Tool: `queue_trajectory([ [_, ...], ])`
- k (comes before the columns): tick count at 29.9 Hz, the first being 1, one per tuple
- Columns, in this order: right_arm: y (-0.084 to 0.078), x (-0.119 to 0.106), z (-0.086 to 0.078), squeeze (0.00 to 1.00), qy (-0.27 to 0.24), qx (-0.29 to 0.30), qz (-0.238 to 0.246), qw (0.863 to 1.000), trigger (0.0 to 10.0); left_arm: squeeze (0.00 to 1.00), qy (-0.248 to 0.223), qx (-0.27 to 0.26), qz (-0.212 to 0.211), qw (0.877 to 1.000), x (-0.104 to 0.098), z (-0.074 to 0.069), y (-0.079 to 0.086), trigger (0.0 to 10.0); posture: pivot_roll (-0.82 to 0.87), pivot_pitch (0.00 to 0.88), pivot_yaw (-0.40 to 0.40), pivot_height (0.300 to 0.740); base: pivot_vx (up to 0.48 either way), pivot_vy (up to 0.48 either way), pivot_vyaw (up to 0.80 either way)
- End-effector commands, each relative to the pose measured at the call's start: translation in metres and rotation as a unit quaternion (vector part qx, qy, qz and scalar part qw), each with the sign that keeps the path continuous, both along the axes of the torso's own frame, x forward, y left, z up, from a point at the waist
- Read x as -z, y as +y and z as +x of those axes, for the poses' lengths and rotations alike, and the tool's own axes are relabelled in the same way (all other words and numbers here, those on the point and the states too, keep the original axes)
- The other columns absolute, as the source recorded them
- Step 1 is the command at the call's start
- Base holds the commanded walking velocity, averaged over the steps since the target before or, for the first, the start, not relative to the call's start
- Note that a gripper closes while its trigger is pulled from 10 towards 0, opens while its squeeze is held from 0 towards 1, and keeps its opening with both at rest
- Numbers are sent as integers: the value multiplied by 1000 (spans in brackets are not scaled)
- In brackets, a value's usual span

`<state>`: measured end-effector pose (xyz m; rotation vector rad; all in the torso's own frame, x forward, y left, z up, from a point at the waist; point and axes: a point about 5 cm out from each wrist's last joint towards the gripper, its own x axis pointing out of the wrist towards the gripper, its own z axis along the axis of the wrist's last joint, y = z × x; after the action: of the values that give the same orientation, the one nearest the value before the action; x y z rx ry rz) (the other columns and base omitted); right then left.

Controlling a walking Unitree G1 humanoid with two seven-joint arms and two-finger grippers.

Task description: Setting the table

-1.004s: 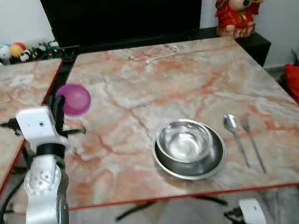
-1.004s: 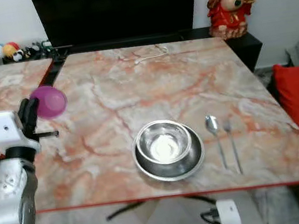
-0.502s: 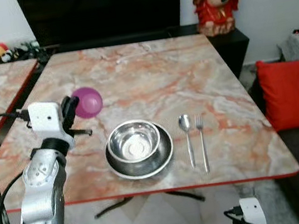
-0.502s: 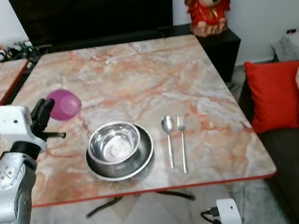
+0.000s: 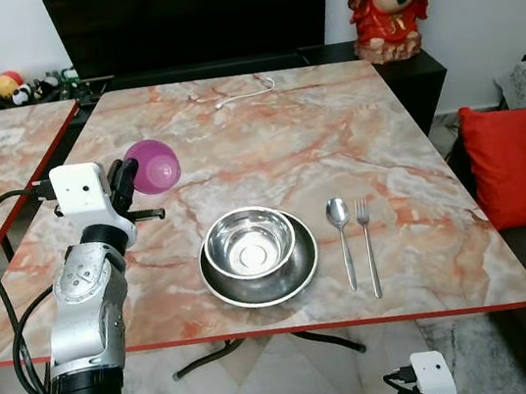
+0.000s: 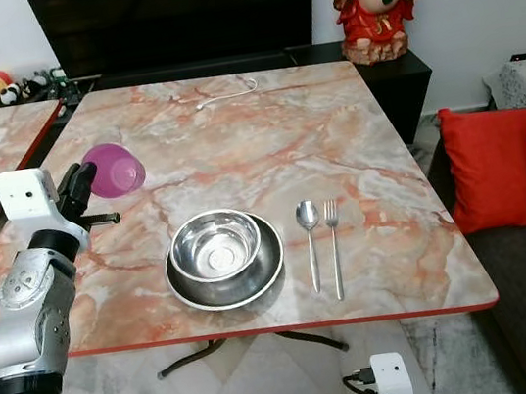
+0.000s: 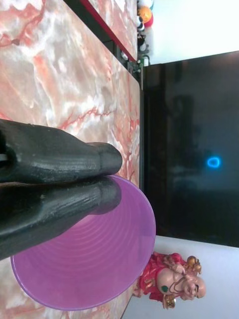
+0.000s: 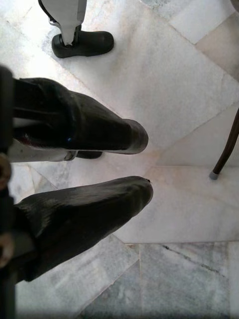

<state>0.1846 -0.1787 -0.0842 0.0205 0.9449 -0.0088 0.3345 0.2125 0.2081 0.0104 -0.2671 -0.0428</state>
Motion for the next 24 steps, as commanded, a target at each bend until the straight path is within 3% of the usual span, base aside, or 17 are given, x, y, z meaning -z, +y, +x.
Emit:
queue_trajectory([
  [1,0,0,0,0,1,-5,-3,1000,10000,0,-3,-2,-7,1000,0,-1,2,10000,36,0,-6,740,277,0,0],
  [14,0,-1,1,0,0,-6,-2,1000,10000,0,9,6,13,1000,4,1,-1,10000,38,0,-6,740,311,0,0],
  [24,0,-1,1,0,0,-6,-3,1000,10000,0,12,21,20,1000,2,2,-3,10000,36,0,-5,740,0,0,0],
])
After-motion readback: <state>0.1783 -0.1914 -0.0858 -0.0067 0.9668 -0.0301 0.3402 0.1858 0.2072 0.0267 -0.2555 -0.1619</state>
